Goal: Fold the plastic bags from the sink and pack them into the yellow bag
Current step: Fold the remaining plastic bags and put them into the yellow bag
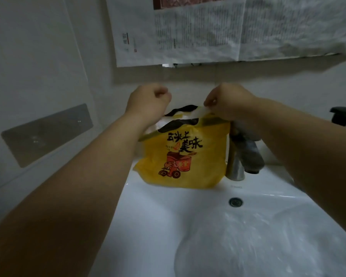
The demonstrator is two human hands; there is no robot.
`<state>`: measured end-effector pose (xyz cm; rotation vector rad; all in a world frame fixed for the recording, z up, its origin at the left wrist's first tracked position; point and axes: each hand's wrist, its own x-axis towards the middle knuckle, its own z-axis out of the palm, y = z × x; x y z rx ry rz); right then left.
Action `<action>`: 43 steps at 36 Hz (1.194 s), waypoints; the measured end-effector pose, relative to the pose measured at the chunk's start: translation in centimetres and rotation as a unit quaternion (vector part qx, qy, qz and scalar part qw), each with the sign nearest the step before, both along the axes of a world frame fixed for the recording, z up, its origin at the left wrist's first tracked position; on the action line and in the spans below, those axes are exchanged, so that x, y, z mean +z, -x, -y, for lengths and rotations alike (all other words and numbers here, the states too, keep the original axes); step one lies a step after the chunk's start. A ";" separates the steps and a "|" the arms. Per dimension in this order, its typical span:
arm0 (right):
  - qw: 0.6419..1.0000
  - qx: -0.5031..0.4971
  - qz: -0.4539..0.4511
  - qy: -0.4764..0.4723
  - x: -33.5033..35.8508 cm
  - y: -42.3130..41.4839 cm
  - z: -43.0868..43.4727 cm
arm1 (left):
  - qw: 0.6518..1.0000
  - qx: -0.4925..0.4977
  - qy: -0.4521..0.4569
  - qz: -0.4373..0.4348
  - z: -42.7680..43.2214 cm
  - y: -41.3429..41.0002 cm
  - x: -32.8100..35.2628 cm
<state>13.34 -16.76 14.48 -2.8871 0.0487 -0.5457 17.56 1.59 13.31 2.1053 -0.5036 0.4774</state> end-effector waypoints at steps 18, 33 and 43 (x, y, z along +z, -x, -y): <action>0.983 0.065 -0.163 -0.050 -0.8 1.1 -1.7 | 0.954 -0.089 -0.275 -0.076 -1.0 1.6 -1.3; 0.988 -0.040 -0.108 0.100 -1.5 -0.8 0.4 | 0.981 -0.019 -0.191 -0.027 -0.3 -1.7 -1.0; 0.986 -0.092 -0.098 0.102 -1.7 -0.1 1.3 | 0.925 -0.071 -0.338 -0.156 -2.8 -1.1 -1.1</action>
